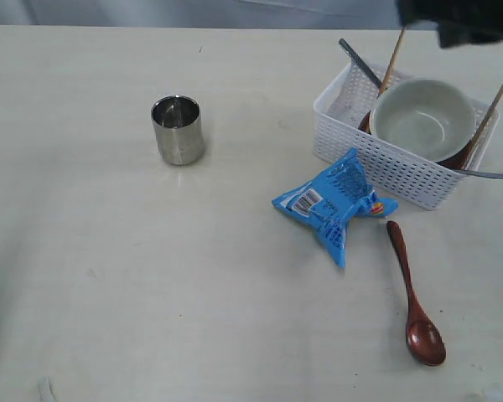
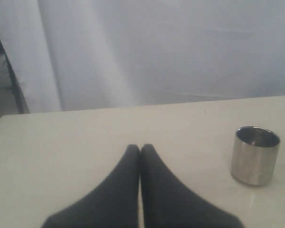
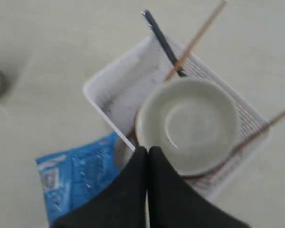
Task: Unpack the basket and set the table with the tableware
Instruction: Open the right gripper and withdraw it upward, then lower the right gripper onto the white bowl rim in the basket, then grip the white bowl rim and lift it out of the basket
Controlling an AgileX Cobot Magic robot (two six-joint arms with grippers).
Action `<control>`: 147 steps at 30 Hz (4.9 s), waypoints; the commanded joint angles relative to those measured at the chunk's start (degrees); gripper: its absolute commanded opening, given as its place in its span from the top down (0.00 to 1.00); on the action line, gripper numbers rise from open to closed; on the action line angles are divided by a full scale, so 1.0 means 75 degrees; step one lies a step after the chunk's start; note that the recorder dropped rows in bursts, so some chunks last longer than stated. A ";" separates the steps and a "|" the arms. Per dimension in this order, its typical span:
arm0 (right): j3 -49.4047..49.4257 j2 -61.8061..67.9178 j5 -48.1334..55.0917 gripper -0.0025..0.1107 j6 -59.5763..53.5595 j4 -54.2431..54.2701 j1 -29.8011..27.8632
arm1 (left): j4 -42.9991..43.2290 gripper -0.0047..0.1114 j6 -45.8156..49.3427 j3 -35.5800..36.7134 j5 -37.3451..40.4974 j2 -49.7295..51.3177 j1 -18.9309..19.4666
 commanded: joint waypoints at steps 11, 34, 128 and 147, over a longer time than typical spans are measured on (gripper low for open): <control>0.1871 -0.1075 -0.0633 0.98 0.0236 -0.1191 -0.1549 | -0.0005 0.96 -0.0055 0.0023 0.0003 -0.0028 0.0024; -0.1496 0.3327 0.0889 0.58 -0.3341 0.2927 -0.3643 | -0.0005 0.96 -0.0055 0.0023 0.0003 -0.0028 0.0024; -0.1509 0.3252 0.0405 0.98 -0.3357 0.2923 -0.3296 | -0.0005 0.96 -0.0055 0.0023 0.0003 -0.0028 0.0024; 0.1699 -0.0425 0.0655 0.98 -0.4507 0.5750 -0.2169 | -0.0005 0.96 -0.0055 0.0023 0.0003 -0.0028 0.0024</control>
